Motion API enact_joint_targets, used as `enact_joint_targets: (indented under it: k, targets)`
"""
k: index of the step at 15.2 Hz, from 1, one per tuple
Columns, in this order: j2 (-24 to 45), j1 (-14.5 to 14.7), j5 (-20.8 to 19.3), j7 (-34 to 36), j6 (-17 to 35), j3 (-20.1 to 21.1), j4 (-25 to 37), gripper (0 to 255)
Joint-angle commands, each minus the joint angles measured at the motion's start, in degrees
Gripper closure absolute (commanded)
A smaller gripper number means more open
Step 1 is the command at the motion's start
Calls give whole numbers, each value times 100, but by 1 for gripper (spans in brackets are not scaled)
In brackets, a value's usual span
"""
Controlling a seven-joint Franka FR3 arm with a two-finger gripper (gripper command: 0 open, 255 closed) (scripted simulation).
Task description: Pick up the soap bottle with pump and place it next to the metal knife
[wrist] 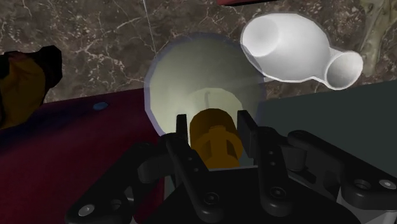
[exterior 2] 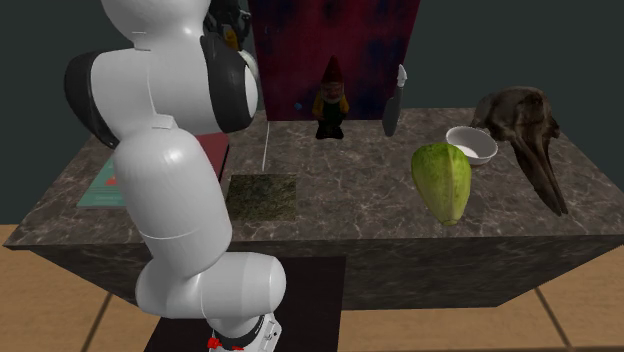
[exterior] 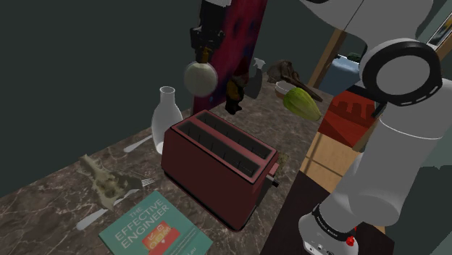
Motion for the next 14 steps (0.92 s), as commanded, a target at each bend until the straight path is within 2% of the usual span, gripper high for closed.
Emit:
enact_joint_targets:
  k: [1, 14]
  targets:
    - [-111, -7, 10, -8, 224, -1, -328, 255]
    - [-379, -24, 37, -49, 1336, -8, -1708, 255]
